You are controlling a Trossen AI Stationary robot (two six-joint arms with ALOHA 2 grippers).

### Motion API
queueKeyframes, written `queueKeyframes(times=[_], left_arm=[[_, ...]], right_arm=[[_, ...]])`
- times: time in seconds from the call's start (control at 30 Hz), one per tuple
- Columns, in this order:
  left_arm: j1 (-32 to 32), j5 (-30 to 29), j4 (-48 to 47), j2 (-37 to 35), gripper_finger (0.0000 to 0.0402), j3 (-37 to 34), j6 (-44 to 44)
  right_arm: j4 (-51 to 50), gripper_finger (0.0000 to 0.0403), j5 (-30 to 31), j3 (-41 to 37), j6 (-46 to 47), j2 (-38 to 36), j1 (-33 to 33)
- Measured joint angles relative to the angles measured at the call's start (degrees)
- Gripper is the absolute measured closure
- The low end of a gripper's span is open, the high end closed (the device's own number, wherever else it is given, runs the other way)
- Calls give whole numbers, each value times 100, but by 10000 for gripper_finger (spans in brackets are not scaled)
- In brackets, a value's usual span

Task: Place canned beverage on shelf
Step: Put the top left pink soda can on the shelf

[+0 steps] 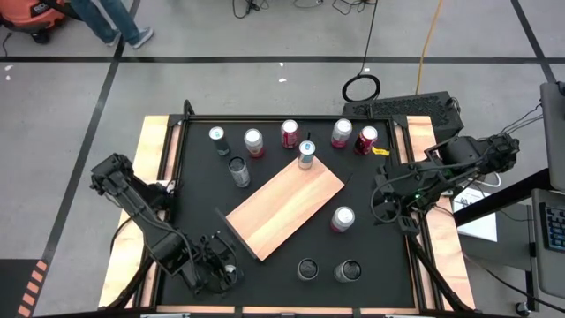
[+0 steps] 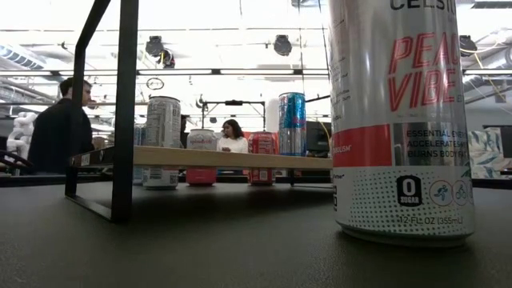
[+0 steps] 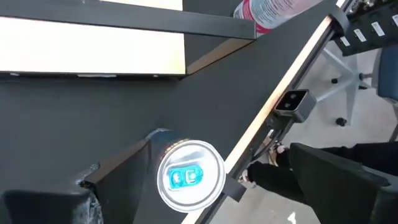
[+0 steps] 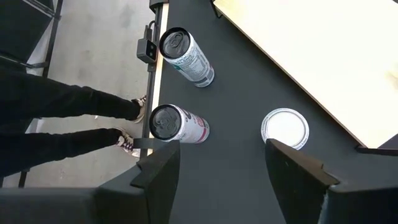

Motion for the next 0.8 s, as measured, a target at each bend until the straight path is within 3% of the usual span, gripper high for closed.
queueKeyframes(times=[0.2,0.43,0.57,0.8], left_arm=[[4,825,76,-249,9,7,-556],[113,638,-495,-458,8,666,-610],[455,956,-1012,-452,9,924,-296],[1168,833,-1632,-452,28,1368,610]], right_arm=[[-2,191,0,0,-151,0,0],[-2,191,10,0,-314,0,0],[-2,191,211,0,-351,0,0],[-2,191,332,0,-353,0,-2]])
